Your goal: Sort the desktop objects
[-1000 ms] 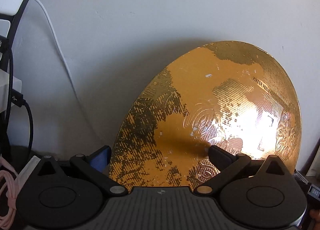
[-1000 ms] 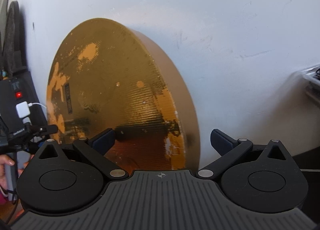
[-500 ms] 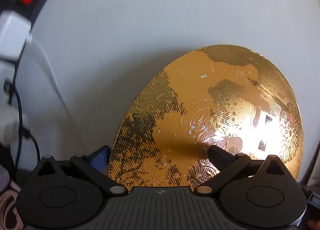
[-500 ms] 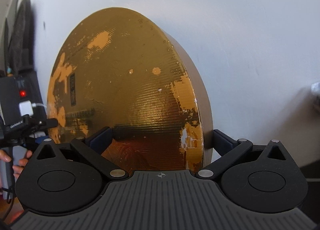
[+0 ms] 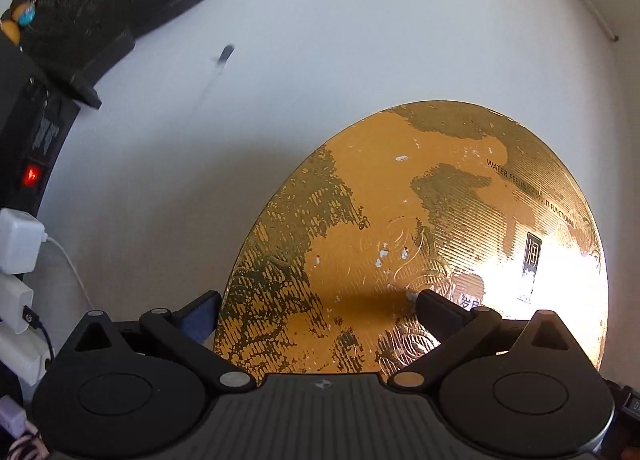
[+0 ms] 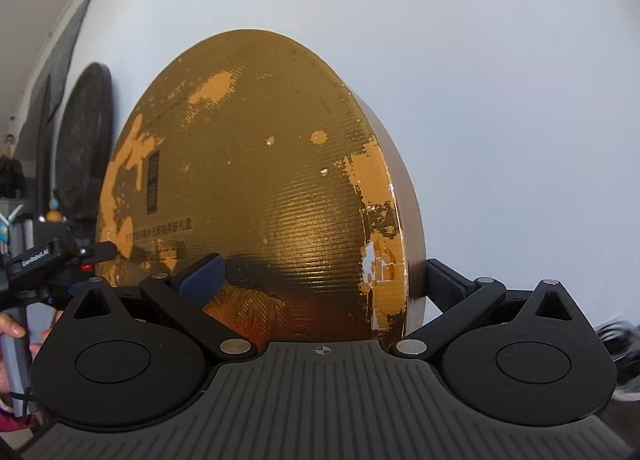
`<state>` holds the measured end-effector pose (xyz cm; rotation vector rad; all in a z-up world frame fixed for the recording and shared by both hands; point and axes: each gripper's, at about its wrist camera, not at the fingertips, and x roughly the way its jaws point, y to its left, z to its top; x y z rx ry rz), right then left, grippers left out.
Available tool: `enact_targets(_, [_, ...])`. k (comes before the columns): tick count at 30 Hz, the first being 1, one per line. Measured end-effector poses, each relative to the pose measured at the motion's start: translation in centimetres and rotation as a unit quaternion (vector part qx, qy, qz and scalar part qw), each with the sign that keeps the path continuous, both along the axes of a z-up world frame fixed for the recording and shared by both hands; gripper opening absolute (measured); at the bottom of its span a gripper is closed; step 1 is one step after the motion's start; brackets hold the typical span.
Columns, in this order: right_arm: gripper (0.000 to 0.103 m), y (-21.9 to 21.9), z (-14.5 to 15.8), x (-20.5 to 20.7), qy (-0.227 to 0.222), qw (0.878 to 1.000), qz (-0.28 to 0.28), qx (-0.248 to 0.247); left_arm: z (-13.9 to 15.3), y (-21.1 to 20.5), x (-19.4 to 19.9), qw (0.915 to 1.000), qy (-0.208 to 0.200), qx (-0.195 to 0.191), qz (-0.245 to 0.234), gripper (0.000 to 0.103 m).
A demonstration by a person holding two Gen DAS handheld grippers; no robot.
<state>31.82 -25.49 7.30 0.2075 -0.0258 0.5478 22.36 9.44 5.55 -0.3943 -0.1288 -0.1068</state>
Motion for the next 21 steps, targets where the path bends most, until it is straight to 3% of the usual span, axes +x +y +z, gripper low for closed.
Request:
enact_targets(2, [0.103, -0.6, 1.2, -2.1, 0.002, 1.000, -0.008, -0.005, 0.6, -0.7, -2.3, 0.9999, 0.011, -0.007, -0.010, 0.102])
enact_targets(4, [0.103, -1.5, 2.3, -4.7, 0.012, 1.000, -0.017, -0.012, 3.1, -0.7, -5.7, 0.9992, 0.029, -0.017, -0.023, 0.102])
enact_targets(10, [0.103, -4.4, 3.6, -13.5, 0.057, 0.997, -0.049, -0.035, 2.6, -2.9, -10.5, 0.9926, 0.096, -0.036, -0.064, 0.102])
enact_targets(21, [0.103, -10.1, 2.3, -28.6, 0.160, 0.979, -0.120, -0.049, -1.1, -8.5, -18.9, 0.9630, 0.234, -0.029, -0.130, 0.102])
